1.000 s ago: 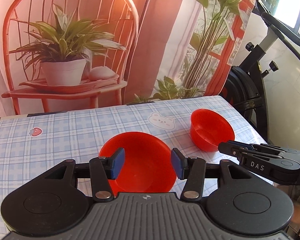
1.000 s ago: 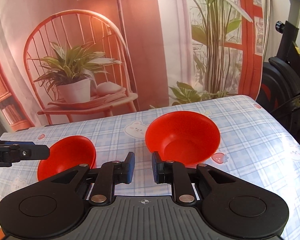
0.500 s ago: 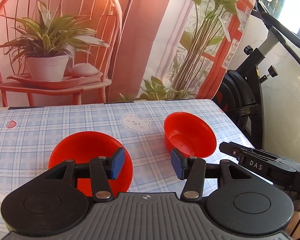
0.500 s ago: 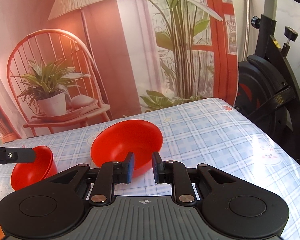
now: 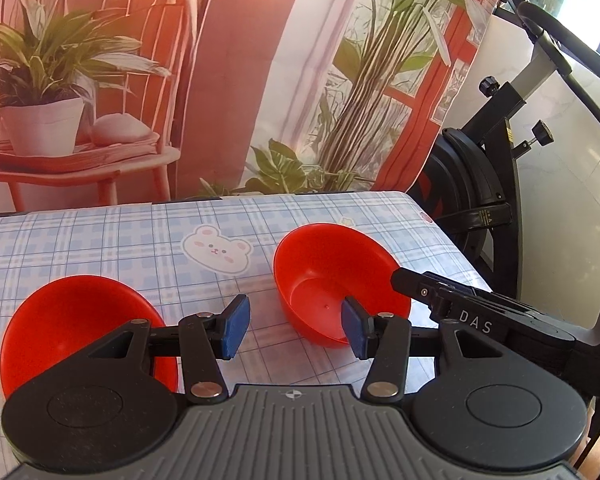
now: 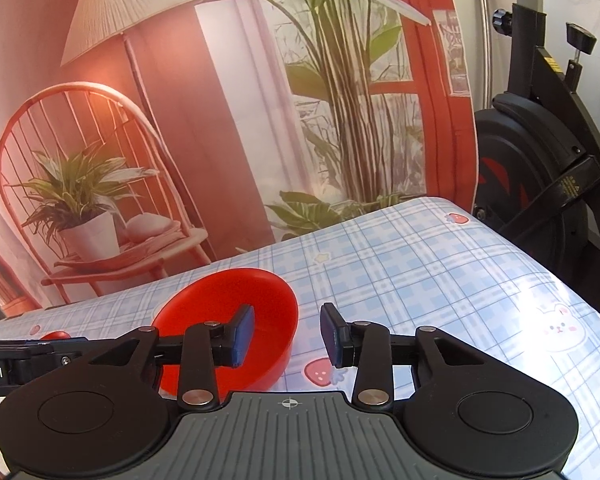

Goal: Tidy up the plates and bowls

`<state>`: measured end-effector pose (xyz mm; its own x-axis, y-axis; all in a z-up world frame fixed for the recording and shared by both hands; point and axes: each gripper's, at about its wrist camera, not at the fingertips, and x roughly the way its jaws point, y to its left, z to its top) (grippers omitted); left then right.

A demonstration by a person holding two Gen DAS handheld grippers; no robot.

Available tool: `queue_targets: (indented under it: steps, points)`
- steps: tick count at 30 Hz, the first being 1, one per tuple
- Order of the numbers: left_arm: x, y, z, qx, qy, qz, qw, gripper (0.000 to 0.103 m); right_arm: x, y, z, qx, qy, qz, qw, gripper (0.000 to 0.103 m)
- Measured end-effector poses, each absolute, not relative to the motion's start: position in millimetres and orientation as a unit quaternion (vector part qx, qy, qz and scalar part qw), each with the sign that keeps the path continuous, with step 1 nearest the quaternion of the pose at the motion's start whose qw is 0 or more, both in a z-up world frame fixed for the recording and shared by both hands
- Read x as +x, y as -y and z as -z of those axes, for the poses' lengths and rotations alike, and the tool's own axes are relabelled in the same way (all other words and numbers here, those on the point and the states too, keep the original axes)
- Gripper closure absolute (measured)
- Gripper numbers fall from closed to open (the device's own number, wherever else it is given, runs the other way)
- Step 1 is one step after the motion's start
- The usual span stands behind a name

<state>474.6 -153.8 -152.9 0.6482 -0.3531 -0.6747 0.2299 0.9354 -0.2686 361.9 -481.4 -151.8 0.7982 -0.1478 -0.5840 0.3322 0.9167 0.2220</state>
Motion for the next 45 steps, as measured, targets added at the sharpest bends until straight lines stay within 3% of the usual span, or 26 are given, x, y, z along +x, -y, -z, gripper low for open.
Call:
queue_targets:
  steps: [10, 17, 19, 23, 28, 45]
  points:
    - [492.8, 176.7, 166.4, -0.073, -0.411, 0.164, 0.894, 0.051, 370.8, 484.7, 166.9, 0.168, -0.293, 0.142, 0.930, 0.075]
    - [503.1, 177.0, 175.3, -0.083, -0.422, 0.156, 0.889, 0.052, 373.6, 483.5, 170.0, 0.177, -0.292, 0.140, 0.929, 0.082]
    - [503.1, 179.2, 175.2, -0.074, -0.423, 0.150, 0.891, 0.065, 374.6, 482.9, 170.6, 0.180, -0.293, 0.139, 0.929, 0.088]
    - [501.6, 180.8, 175.6, -0.066, -0.423, 0.152, 0.891, 0.070, 373.4, 479.2, 170.1, 0.180, -0.292, 0.140, 0.929, 0.092]
    - [500.9, 174.8, 176.9, -0.069, -0.423, 0.151, 0.891, 0.085, 369.7, 479.1, 170.3, 0.184, -0.291, 0.149, 0.927, 0.094]
    - [466.6, 158.1, 154.7, -0.077, -0.407, 0.163, 0.895, 0.085, 345.0, 458.2, 142.7, 0.189, -0.281, 0.156, 0.928, 0.097]
